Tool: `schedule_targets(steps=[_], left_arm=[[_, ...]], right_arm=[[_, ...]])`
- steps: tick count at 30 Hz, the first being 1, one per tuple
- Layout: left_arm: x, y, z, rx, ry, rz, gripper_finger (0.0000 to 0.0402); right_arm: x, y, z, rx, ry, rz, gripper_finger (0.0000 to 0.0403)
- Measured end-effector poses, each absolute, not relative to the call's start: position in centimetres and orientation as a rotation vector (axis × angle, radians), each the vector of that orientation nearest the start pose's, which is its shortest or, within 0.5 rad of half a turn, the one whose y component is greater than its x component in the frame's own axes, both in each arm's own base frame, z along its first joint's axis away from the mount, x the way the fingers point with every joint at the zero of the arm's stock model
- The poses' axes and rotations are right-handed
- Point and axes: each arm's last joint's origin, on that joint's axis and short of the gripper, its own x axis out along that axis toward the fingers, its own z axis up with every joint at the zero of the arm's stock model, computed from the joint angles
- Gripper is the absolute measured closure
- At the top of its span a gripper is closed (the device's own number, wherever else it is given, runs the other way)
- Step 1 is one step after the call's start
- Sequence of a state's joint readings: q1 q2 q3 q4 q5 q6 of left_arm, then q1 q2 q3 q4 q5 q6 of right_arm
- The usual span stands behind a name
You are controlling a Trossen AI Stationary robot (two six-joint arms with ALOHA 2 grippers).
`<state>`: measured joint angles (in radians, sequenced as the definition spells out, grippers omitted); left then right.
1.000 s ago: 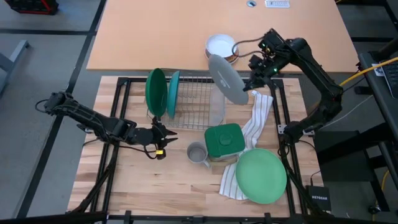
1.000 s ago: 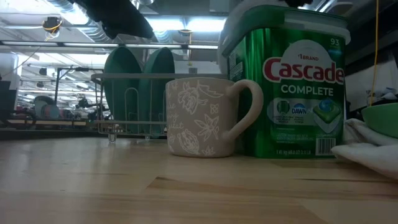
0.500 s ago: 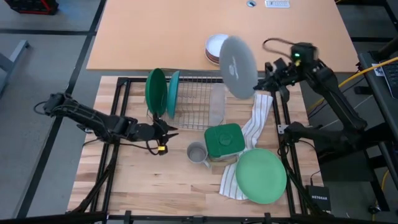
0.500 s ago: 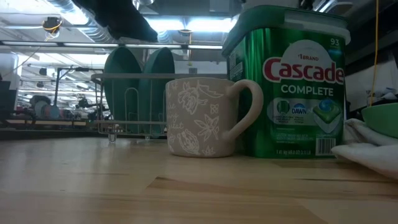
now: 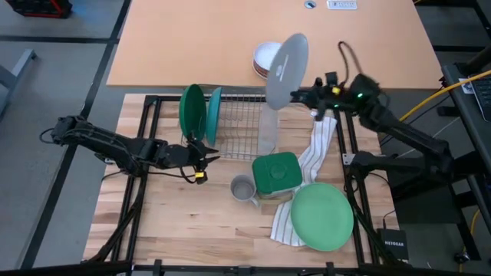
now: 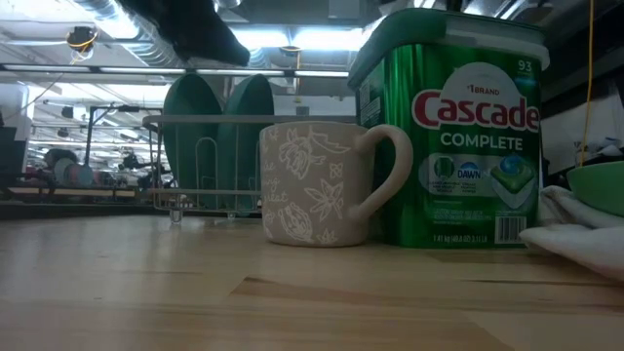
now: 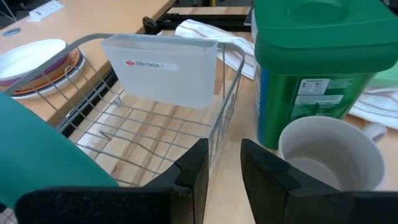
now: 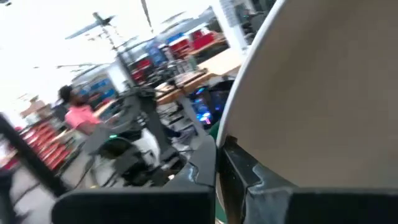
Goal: Sort dishes
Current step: Put the gray plate in the dish rack
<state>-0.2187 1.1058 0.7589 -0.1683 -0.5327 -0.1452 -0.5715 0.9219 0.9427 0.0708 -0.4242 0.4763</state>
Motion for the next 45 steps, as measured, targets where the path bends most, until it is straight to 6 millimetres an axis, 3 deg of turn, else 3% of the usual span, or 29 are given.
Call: schedule_targets(steps=[4, 10, 16, 23, 31, 45], left_arm=[[22.9, -3.6, 26.9, 0.051, 0.449, 0.338, 0.0318], [22.8, -3.6, 27.0, 0.062, 0.447, 0.335, 0.0318], [22.8, -3.6, 27.0, 0.063, 0.448, 0.334, 0.0318], [22.8, -3.6, 27.0, 0.065, 0.447, 0.334, 0.0318], [22.8, -3.6, 27.0, 0.066, 0.448, 0.334, 0.0318], [22.8, -3.6, 27.0, 0.085, 0.451, 0.329, 0.0318]], right_arm=[[19.5, -8.6, 36.6, 0.501, -0.124, -0.15, 0.0398], [23.5, -7.0, 35.1, 0.499, -0.207, -0.012, 0.0398], [27.1, -6.9, 31.9, 0.612, -0.141, -0.094, 0.0398], [29.7, -7.1, 29.9, 0.705, -0.162, -0.047, 0.0398], [31.2, -7.5, 27.7, 0.77, -0.11, -0.073, 0.0398], [31.8, -7.1, 26.7, 0.777, -0.078, -0.089, 0.0398]])
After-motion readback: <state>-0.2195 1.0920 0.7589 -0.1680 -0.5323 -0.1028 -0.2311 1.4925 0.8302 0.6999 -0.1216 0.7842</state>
